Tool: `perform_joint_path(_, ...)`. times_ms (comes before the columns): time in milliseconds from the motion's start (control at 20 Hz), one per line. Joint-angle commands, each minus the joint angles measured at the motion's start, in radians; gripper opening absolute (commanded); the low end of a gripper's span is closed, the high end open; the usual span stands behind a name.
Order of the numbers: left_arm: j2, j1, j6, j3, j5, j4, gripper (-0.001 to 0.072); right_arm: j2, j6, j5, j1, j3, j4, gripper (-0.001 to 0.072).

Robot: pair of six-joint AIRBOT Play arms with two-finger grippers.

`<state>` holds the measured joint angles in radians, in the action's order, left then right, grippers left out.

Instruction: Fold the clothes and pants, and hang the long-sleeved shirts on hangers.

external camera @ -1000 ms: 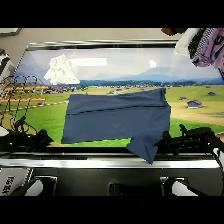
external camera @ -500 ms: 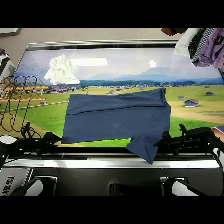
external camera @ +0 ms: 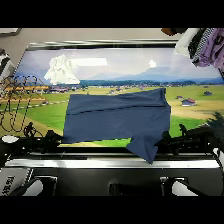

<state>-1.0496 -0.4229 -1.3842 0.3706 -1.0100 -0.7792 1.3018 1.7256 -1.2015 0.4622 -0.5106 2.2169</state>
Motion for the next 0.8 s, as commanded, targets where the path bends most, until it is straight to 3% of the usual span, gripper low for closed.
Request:
perform_joint_path(0,-0.024,0.001,0.017,0.0,0.005,0.013,0.0308,0.001,0.0,0.04,0.0,0.0,0.0,0.007)
perform_joint_path(50,-0.024,0.001,0.033,0.0,-0.003,0.018,0.0142,0.001,0.0,0.039,0.0,0.0,0.0,0.007)
perform_joint_path(150,-0.024,0.001,0.077,0.002,-0.031,0.04,0.0016,-0.005,0.003,0.03,0.0,0.0,0.0,0.0067)
perform_joint_path(200,-0.023,0.0,0.089,0.01,-0.06,0.039,0.0015,-0.016,0.01,0.018,0.0,0.0,0.0,0.0026)
perform_joint_path(350,0.0,0.0,0.075,0.053,-0.176,-0.051,0.0012,-0.106,0.01,-0.029,0.0,0.0,-0.004,0.0029)
perform_joint_path(550,0.149,0.0,-0.142,0.09,-0.245,-0.246,0.0012,-0.322,-0.025,-0.133,0.0,0.0,-0.003,0.0029)
perform_joint_path(750,0.322,0.0,-0.227,0.12,-0.31,-0.29,0.0012,-0.605,-0.13,-0.208,0.0,-0.003,0.002,0.0029)
